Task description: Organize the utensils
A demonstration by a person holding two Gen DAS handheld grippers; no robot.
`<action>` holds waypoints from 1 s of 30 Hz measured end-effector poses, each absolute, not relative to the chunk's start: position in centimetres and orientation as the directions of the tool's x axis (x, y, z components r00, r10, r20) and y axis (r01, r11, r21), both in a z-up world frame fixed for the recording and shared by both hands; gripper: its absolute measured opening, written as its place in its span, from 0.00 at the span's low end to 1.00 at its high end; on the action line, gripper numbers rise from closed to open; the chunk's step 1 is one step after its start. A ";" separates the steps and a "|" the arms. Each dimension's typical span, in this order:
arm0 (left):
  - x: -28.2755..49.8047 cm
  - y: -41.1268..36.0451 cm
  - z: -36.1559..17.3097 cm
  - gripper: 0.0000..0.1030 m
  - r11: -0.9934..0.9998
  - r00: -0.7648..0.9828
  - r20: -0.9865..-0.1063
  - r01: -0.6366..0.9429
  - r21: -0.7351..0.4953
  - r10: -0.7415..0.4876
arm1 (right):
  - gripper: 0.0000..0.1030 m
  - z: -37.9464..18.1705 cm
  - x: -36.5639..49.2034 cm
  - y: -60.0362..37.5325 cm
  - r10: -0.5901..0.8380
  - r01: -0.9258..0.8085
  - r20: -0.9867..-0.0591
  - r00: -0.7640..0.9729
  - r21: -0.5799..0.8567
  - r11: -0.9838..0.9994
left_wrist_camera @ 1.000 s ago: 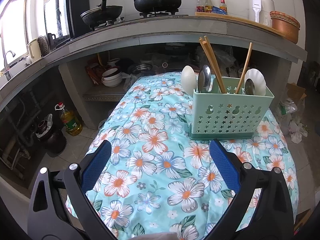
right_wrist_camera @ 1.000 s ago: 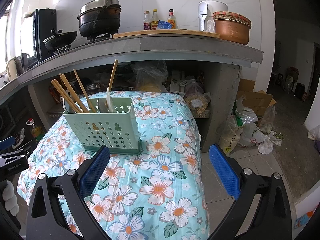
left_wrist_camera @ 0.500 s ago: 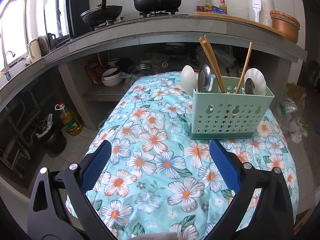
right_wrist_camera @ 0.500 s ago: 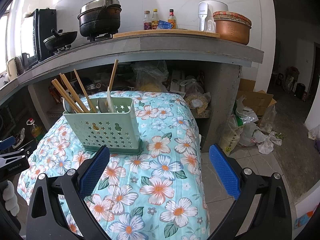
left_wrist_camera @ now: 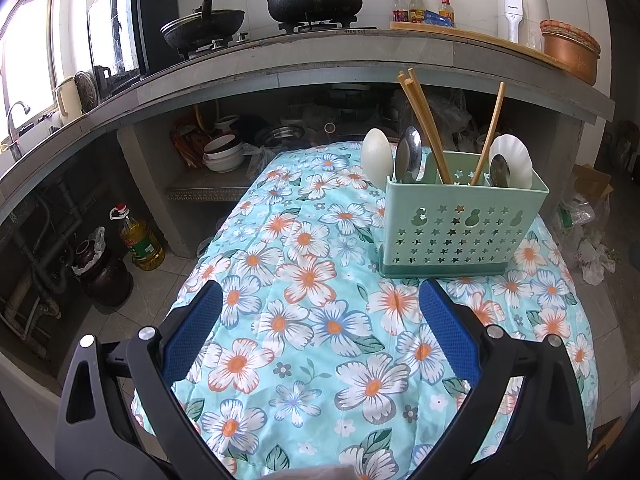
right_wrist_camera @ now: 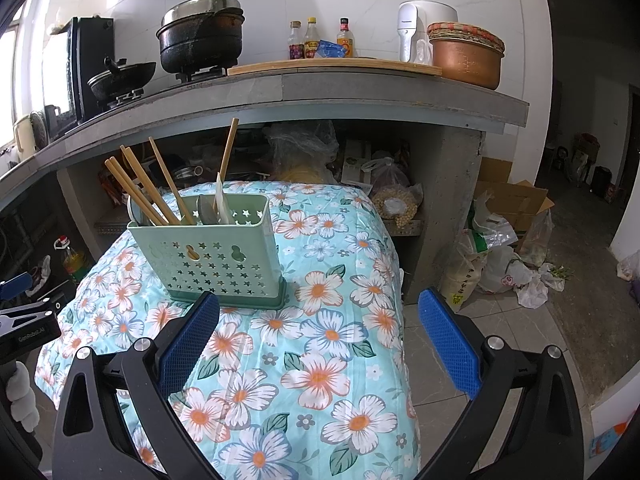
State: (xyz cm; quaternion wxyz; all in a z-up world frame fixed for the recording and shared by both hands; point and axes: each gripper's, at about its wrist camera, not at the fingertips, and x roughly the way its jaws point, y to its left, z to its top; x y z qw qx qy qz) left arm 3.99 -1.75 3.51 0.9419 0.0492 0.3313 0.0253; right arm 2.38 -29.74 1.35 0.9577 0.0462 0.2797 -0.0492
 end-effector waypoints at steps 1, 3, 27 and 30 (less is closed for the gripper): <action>4.0 -1.7 3.5 0.92 0.994 0.778 -0.623 -0.015 0.109 0.080 | 0.94 1.4 2.4 -29.7 -0.069 0.121 -0.541 0.838 0.061 0.991; 4.0 -1.7 3.5 0.92 0.994 0.778 -0.623 -0.016 0.109 0.080 | 0.94 1.4 2.3 -29.7 -0.067 0.120 -0.541 0.838 0.063 0.991; 4.0 -1.7 3.5 0.92 0.994 0.776 -0.625 -0.012 0.107 0.077 | 0.94 1.3 2.4 -29.7 -0.068 0.120 -0.540 0.839 0.061 0.991; 3.8 -1.7 3.3 0.92 0.994 0.776 -0.626 -0.013 0.105 0.076 | 0.94 1.3 2.4 -29.7 -0.067 0.119 -0.540 0.839 0.061 0.991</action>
